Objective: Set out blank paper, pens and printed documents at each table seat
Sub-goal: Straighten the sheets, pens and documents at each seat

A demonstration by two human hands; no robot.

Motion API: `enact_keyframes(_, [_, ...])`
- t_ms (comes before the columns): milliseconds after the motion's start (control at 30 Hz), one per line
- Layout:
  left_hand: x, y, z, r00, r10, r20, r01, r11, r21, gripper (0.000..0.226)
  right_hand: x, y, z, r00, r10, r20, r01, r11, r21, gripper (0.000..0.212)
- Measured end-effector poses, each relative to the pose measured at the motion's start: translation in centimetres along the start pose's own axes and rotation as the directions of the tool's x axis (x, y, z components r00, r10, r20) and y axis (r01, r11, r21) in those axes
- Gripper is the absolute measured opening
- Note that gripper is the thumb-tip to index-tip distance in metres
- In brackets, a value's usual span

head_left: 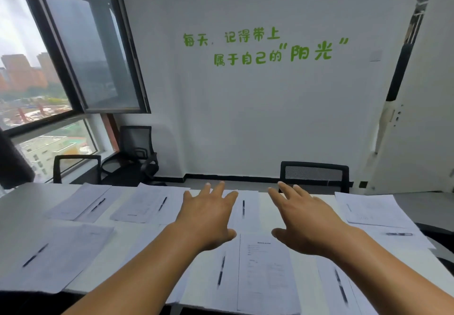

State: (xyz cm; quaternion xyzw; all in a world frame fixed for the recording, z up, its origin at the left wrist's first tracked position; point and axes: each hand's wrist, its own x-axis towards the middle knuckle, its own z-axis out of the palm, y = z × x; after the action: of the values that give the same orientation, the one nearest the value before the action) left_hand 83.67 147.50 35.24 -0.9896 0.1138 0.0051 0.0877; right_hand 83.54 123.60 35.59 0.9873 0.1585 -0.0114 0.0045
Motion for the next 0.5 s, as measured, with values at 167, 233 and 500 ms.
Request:
enact_keyframes(167, [0.9, -1.7, 1.9, 0.997, 0.071, 0.007, -0.071, 0.997, -0.027, 0.089, 1.0, -2.1, 1.4, 0.998, 0.019, 0.052, -0.018, 1.0, -0.004, 0.092])
enact_keyframes(233, [1.4, -2.1, 2.8, 0.996, 0.086, 0.027, -0.085, 0.996, -0.03, 0.085, 1.8, -2.4, 2.1, 0.998, 0.029, 0.058, -0.029, 1.0, -0.002, 0.093])
enact_keyframes(500, [5.1, -3.4, 6.7, 0.98, 0.076, 0.182, -0.078, 0.997, 0.002, 0.08, 6.8, -0.6, 6.6, 0.988, 0.014, 0.151, -0.019, 0.999, 0.027, 0.092])
